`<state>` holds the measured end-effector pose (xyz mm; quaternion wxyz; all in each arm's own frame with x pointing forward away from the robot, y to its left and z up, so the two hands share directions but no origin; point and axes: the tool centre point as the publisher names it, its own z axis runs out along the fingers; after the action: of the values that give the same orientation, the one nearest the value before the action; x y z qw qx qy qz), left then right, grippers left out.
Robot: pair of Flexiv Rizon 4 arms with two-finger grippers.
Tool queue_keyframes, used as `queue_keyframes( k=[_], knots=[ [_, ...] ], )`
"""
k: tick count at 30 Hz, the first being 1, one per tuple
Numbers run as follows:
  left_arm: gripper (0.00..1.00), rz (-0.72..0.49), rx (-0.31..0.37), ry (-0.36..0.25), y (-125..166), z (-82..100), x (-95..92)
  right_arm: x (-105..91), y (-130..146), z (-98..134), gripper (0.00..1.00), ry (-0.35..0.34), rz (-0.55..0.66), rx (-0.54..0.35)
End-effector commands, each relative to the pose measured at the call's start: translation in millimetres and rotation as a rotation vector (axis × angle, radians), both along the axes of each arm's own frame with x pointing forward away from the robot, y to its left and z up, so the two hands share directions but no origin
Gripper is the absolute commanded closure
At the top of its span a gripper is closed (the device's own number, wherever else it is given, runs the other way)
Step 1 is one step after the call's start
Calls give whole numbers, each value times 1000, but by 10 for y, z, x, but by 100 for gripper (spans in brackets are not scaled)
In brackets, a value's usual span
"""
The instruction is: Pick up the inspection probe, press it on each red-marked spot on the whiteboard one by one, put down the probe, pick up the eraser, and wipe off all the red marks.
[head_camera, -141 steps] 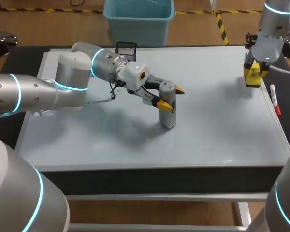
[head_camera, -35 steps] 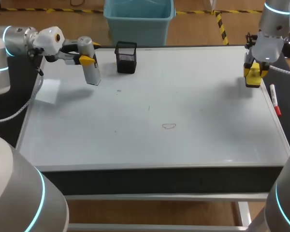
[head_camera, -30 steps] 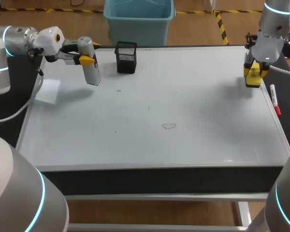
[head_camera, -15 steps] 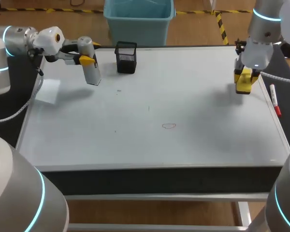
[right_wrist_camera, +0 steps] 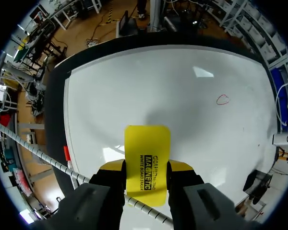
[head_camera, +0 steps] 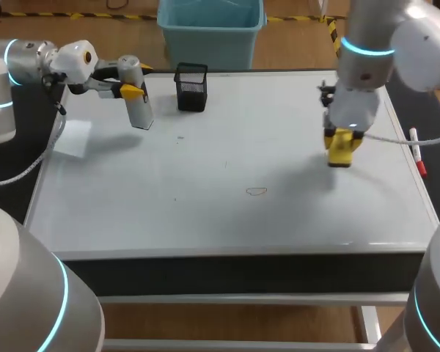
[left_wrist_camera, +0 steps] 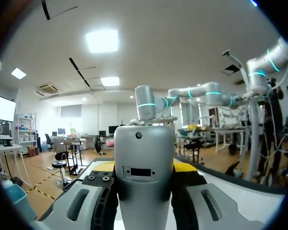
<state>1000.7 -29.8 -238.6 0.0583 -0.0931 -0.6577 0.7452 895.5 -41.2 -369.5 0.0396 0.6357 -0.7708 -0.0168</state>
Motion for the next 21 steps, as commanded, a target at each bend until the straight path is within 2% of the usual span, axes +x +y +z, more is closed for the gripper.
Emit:
queue_keyframes(
  k=[1,3,8,11,21],
  knots=[
    [100,-5,-1,0,5,3,14,-129,423,8,100,-27,27,-102],
    [100,-5,-1,0,5,3,14,-193,601,-20,100,-28,50,-102],
    [100,-5,-1,0,5,3,14,-281,993,-192,100,6,88,-45],
    [100,-5,-1,0,5,3,14,-338,1191,-226,100,4,101,-3],
    [100,-5,-1,0,5,3,14,-411,1676,-351,100,30,181,23]
  ],
)
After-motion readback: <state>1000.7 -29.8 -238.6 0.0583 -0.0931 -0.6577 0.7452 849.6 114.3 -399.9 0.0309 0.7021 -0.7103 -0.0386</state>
